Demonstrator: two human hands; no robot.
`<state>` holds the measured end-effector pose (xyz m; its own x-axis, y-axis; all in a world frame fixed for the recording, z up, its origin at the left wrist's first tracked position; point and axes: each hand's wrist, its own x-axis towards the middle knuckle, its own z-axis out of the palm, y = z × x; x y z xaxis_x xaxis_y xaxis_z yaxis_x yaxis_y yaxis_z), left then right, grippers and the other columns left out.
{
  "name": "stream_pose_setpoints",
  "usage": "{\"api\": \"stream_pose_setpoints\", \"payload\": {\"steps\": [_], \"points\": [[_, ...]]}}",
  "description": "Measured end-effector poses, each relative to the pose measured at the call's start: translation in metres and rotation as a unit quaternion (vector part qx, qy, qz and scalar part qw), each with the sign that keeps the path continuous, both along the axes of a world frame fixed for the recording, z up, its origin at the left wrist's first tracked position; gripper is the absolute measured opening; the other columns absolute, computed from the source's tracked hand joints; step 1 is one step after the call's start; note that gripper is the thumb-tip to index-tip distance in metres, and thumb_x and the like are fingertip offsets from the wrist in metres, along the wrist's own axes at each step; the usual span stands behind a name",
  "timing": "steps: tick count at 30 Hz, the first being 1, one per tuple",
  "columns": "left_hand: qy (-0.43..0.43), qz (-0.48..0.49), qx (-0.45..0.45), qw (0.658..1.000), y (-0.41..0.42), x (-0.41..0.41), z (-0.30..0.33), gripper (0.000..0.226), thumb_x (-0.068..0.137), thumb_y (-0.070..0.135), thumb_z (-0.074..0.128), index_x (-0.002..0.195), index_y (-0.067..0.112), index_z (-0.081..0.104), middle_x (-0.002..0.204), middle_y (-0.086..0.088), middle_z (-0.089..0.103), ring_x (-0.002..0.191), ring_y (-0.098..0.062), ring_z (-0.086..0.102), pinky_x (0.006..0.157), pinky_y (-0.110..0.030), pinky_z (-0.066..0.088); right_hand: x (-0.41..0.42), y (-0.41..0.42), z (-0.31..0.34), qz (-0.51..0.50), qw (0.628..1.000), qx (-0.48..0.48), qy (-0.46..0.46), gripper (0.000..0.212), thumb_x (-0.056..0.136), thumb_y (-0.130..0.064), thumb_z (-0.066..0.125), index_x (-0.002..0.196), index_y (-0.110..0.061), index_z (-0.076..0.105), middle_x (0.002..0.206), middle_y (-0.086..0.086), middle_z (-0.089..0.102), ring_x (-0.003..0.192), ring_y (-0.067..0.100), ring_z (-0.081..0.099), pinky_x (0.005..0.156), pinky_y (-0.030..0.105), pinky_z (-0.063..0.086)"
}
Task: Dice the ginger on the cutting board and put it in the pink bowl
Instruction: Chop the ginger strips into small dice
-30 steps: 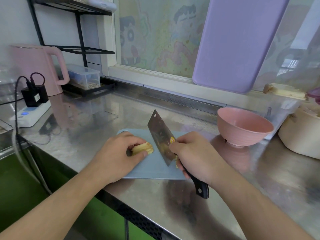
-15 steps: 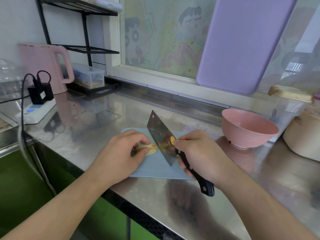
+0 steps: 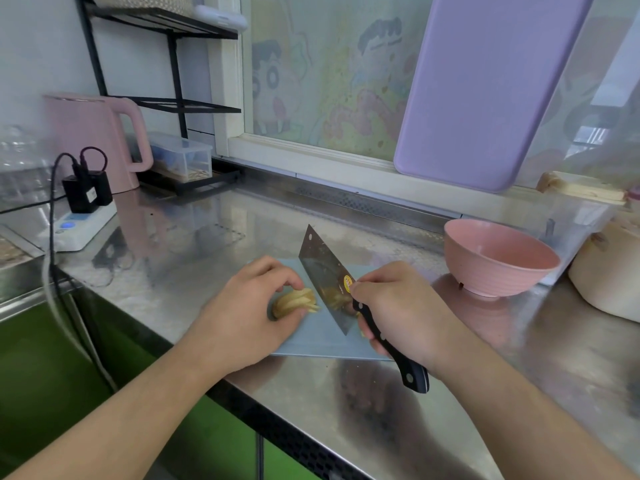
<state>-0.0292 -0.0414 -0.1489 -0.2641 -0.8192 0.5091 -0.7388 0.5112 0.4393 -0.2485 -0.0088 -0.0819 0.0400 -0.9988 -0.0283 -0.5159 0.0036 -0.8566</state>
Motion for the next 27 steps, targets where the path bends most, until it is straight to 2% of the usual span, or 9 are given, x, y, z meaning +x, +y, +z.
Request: {"api": "stream_pose_setpoints", "payload": {"steps": [4,9,12,15,18,20,23,27], "points": [[0.002,-0.014,0.018,1.0,-0.002,0.0,0.001,0.028,0.087,0.042,0.074,0.11,0.045,0.059,0.117,0.027,0.052,0.112,0.002,0.055,0.09,-0.033,0.054,0.001,0.0,-0.001,-0.003,1.0,-0.001,0.005,0.026,0.091,-0.006,0.047,0.066,-0.004,0.051,0.052,0.017,0.05,0.035,0.022,0.042,0.042,0.02,0.032],[-0.006,-0.065,0.021,0.998,-0.005,0.0,0.002,0.033,0.093,0.03,0.073,0.123,0.044,0.065,0.12,0.029,0.053,0.115,-0.001,0.055,0.097,-0.028,0.048,0.002,0.0,-0.003,0.001,1.0,-0.01,0.025,0.027,0.089,-0.008,0.048,0.069,0.009,0.051,0.052,0.018,0.053,0.037,0.023,0.045,0.048,0.026,0.037],[-0.013,-0.078,0.018,0.997,-0.007,0.0,0.001,0.024,0.095,0.026,0.072,0.114,0.042,0.071,0.119,0.026,0.057,0.115,-0.002,0.056,0.098,-0.031,0.049,0.003,0.001,-0.003,-0.001,1.0,-0.009,0.028,0.025,0.088,-0.007,0.047,0.071,0.011,0.05,0.052,0.017,0.052,0.038,0.023,0.045,0.048,0.026,0.036],[-0.008,-0.069,0.019,0.997,-0.007,-0.001,0.001,0.017,0.094,0.029,0.074,0.104,0.042,0.072,0.116,0.025,0.057,0.112,-0.003,0.057,0.095,-0.03,0.049,0.003,0.001,-0.002,-0.004,1.0,-0.009,0.03,0.024,0.088,-0.006,0.047,0.067,0.002,0.054,0.052,0.018,0.053,0.037,0.023,0.046,0.048,0.026,0.036],[-0.002,-0.051,0.02,0.999,-0.004,-0.002,0.002,0.011,0.092,0.033,0.075,0.093,0.041,0.067,0.112,0.026,0.055,0.106,-0.001,0.056,0.087,-0.025,0.048,0.003,0.0,-0.003,-0.002,1.0,-0.009,0.029,0.024,0.087,-0.007,0.047,0.072,0.013,0.051,0.052,0.017,0.053,0.037,0.023,0.046,0.048,0.027,0.036],[-0.005,-0.038,0.022,0.999,-0.002,-0.003,0.003,0.009,0.092,0.036,0.074,0.094,0.04,0.066,0.112,0.027,0.055,0.104,0.0,0.056,0.085,-0.024,0.048,0.003,0.0,-0.004,0.0,1.0,-0.01,0.03,0.025,0.087,-0.007,0.047,0.075,0.015,0.051,0.052,0.018,0.053,0.038,0.023,0.047,0.048,0.027,0.037],[-0.004,-0.021,0.039,0.999,0.0,-0.003,0.005,0.014,0.091,0.038,0.07,0.103,0.041,0.064,0.112,0.027,0.055,0.102,0.001,0.056,0.082,-0.029,0.052,0.003,0.001,-0.003,0.001,1.0,-0.01,0.03,0.026,0.089,-0.008,0.048,0.066,0.004,0.053,0.053,0.019,0.053,0.038,0.023,0.047,0.049,0.027,0.037],[0.038,-0.001,0.076,0.996,0.005,0.001,0.008,0.029,0.082,0.032,0.062,0.108,0.044,0.059,0.112,0.034,0.051,0.109,0.008,0.05,0.086,-0.035,0.052,0.002,0.002,-0.002,-0.001,1.0,-0.006,0.017,0.025,0.092,-0.008,0.049,0.067,-0.006,0.054,0.053,0.017,0.052,0.036,0.022,0.046,0.047,0.025,0.036]]}}
